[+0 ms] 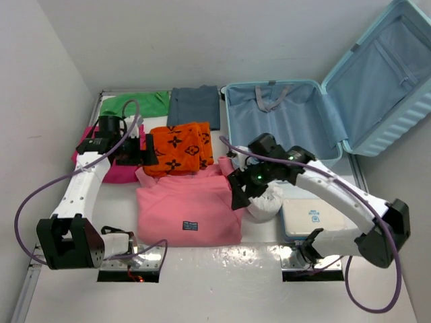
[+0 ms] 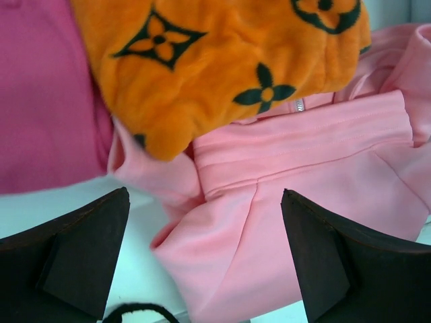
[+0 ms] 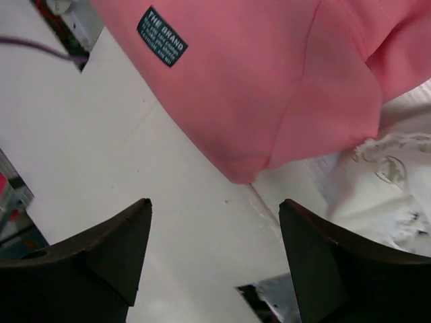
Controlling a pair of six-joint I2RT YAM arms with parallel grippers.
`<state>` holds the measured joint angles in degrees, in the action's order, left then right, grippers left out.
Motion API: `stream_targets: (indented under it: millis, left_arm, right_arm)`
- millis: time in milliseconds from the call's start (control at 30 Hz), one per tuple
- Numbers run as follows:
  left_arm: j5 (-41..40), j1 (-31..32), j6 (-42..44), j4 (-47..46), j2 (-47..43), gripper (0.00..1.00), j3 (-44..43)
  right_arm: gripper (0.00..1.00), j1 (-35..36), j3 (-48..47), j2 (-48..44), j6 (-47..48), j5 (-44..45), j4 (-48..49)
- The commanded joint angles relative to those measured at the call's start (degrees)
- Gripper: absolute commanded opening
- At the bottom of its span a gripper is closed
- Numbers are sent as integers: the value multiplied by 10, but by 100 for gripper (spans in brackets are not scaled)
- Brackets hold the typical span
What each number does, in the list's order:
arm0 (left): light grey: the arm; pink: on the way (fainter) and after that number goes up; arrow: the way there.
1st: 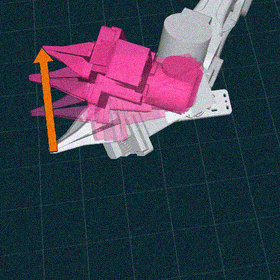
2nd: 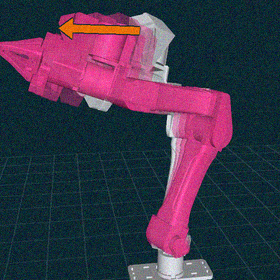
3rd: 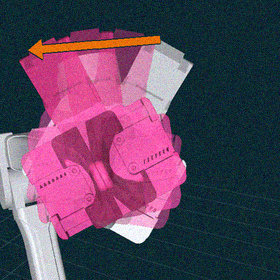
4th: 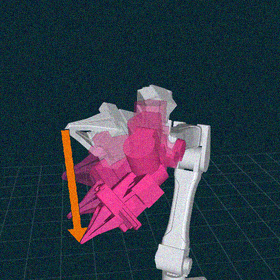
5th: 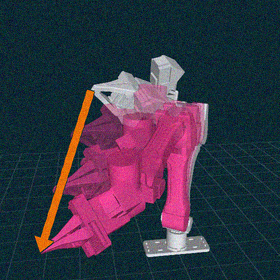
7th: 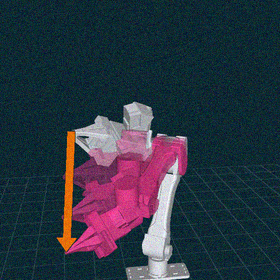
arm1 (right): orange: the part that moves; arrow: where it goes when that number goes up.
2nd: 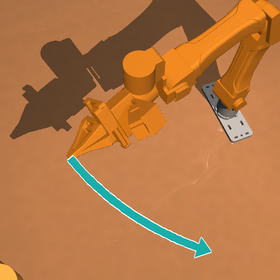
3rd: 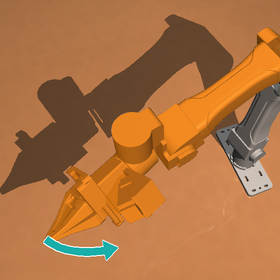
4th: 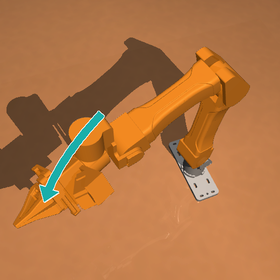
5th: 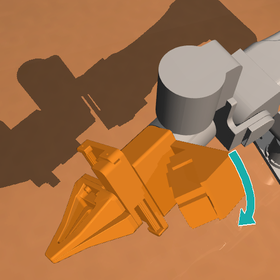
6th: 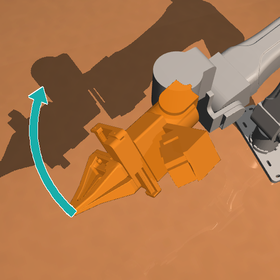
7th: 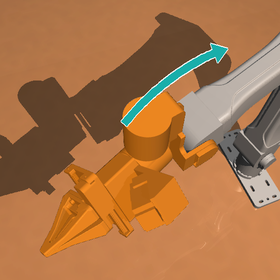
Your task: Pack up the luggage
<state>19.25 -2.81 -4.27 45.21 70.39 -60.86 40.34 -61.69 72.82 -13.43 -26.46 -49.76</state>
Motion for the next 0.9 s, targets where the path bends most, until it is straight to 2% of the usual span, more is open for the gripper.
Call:
stream_targets:
  millis: [0, 167, 300, 400, 433, 500, 567, 633, 700, 767, 867]
  left_arm:
    - [2, -24, -18, 24, -40, 97, -3]
    - [-4, -42, -8, 86, -87, 97, -3]
    - [80, -69, 9, 101, -137, 96, 18]
    - [95, -81, -17, 101, -143, 94, 30]
    - [95, -81, -30, 101, -143, 89, 30]
    - [108, -81, -49, 108, -143, 86, 37]
    - [134, -81, -64, 124, -138, 86, 44]
    - [146, -71, -85, 132, -138, 92, 67]
    - [124, -55, -110, 132, -138, 94, 90]
    - [62, -48, -139, 124, -138, 99, 118]
    - [-32, -41, -164, 112, -138, 99, 133]
  right_arm:
    - [76, 44, 11, 21, -158, 81, 83]
    - [90, 68, 31, 71, -278, 113, 93]
    - [100, 65, 59, 102, -337, 114, 111]
    - [100, 65, 82, 126, -341, 114, 107]
    - [100, 64, 93, 137, -341, 119, 106]
    - [100, 65, 114, 153, -340, 145, 117]
    - [100, 59, 128, 170, -345, 146, 127]
    - [100, 52, 127, 181, -331, 136, 142]
    - [100, 44, 127, 198, -325, 111, 156]
    - [100, 40, 126, 217, -326, 89, 183]
    - [100, 37, 115, 234, -314, 81, 205]
